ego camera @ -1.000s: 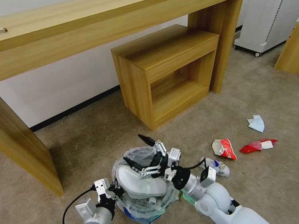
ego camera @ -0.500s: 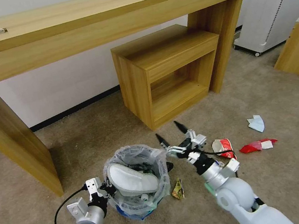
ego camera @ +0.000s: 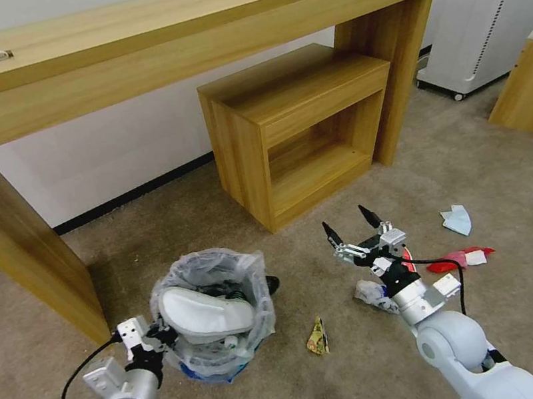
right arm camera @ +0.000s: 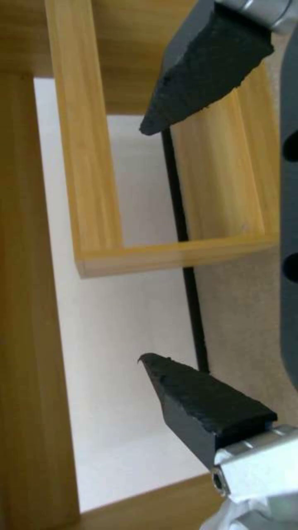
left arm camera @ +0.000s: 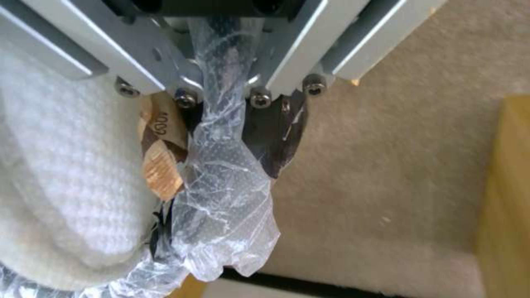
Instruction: Pick up the trash bin and place the garbage on the floor into it.
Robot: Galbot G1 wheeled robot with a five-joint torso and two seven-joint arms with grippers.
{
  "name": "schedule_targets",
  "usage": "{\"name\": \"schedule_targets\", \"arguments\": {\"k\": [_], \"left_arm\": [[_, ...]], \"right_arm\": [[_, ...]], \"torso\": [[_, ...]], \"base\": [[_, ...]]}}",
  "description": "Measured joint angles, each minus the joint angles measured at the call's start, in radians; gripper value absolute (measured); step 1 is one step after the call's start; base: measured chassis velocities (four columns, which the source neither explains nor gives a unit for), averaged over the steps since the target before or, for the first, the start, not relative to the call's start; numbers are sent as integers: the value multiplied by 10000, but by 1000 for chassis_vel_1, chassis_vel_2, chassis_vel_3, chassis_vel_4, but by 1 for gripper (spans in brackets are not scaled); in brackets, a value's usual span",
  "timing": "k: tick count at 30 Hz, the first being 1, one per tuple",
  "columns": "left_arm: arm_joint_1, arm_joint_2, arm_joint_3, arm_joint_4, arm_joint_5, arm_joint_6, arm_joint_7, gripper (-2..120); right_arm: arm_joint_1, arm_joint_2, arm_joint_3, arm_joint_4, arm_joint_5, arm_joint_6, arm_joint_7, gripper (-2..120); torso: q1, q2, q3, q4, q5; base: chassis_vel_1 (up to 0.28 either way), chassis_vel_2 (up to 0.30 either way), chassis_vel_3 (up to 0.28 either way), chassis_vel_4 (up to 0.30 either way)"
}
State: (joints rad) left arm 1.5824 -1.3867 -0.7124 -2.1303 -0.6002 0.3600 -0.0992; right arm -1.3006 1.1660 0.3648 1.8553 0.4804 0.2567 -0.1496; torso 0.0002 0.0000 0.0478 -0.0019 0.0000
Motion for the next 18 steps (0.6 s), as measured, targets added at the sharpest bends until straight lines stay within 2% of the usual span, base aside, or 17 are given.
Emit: {"name": "schedule_targets", "arguments": {"k": [4, 11, 18], "left_arm": [[23, 3, -280, -47, -80, -10, 0, 1], [106, 146, -1294, -135, -475, -63, 14, 1], [204, 117, -1418, -252, -555, -74, 41, 1]], "right_arm": [[-14, -1, 77, -38, -1, 0, 21, 100], [-88, -171, 278, -250, -56, -65, 58, 100], [-114, -469, 76, -436, 68, -155, -76, 100]], "torso": [[0, 0, 0, 0, -1], [0, 1, 0, 0, -1], [0, 0, 0, 0, 1]], "base": [[0, 0, 0, 0], [0, 0, 0, 0], [0, 0, 0, 0]]}}
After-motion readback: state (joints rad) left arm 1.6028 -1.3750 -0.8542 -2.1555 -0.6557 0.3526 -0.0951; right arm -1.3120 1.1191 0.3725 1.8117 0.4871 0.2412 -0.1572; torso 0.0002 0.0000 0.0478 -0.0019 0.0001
